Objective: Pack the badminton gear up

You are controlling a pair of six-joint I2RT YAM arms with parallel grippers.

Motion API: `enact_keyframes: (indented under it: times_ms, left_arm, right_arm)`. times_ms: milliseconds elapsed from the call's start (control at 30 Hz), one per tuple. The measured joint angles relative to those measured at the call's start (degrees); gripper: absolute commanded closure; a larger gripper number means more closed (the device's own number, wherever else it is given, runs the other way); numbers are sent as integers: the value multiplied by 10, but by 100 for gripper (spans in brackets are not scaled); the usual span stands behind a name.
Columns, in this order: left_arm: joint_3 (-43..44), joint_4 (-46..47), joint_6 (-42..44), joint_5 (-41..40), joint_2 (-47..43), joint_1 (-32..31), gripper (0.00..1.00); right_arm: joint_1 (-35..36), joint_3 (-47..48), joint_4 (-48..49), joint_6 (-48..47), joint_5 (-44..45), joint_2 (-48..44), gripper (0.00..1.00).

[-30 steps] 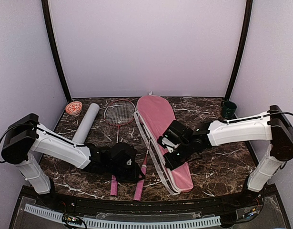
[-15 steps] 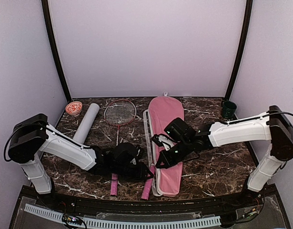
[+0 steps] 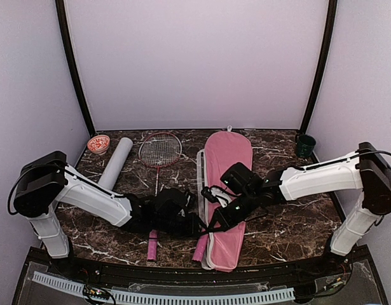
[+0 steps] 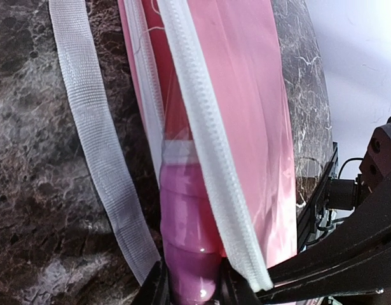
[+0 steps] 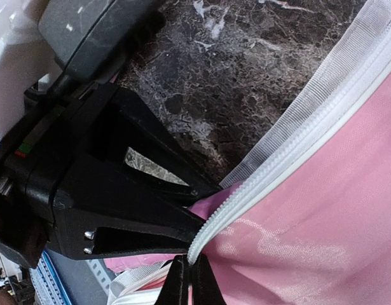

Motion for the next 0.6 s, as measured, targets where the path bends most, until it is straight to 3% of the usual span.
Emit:
enact_keyframes:
  times_ms: [300, 600]
  left_arm:
    - [21, -3, -2, -60, 22, -2, 100]
    - [22, 25, -8, -96, 31, 3, 100]
  right_arm:
    - [-45, 16, -50, -70, 45, 5, 100]
    - [-64, 130, -60, -157, 44, 78, 100]
